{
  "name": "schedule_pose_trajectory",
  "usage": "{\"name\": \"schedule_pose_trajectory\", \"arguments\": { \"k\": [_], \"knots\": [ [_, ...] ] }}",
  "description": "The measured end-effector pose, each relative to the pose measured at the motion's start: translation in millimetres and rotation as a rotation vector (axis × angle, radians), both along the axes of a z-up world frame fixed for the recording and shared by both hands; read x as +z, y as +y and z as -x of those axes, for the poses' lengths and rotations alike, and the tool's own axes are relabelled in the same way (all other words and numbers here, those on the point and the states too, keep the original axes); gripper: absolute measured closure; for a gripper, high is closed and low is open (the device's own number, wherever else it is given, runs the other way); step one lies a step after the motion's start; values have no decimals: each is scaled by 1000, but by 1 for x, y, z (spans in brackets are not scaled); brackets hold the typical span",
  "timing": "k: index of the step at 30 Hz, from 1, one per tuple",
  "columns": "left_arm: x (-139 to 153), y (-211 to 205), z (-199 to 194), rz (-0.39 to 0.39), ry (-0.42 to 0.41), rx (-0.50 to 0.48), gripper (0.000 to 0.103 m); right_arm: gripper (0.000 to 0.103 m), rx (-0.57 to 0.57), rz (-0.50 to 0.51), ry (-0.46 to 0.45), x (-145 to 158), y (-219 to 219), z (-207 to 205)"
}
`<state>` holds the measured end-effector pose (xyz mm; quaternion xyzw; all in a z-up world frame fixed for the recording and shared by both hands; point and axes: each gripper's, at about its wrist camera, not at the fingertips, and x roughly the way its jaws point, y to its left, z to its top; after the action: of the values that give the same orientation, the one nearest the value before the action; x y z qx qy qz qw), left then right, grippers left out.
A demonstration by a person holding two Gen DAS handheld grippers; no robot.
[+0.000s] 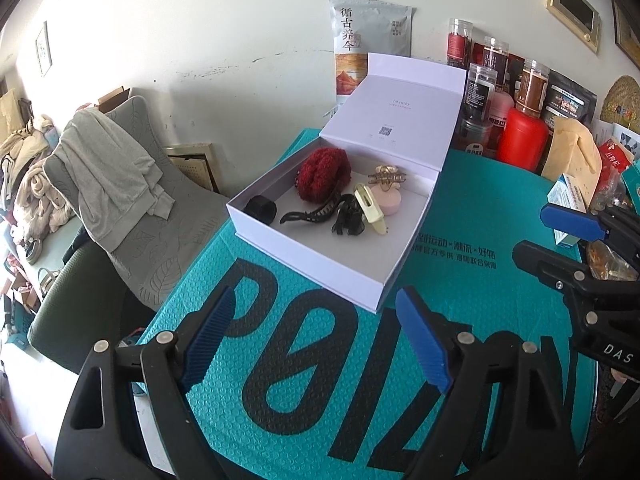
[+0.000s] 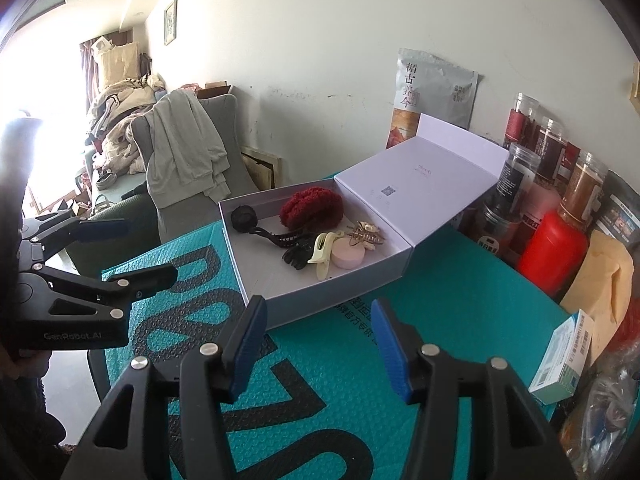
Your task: Organize objects
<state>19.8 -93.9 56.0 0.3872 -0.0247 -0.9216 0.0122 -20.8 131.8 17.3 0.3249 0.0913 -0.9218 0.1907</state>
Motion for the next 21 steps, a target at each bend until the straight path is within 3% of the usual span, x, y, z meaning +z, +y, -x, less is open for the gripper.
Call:
{"name": "schedule_pose_trajectory", "arguments": {
  "k": [21],
  "knots": [
    [-20,-8,-13,-20,-48,43,21,48,3,-12,-40,-15,-7,-6]
  ]
}}
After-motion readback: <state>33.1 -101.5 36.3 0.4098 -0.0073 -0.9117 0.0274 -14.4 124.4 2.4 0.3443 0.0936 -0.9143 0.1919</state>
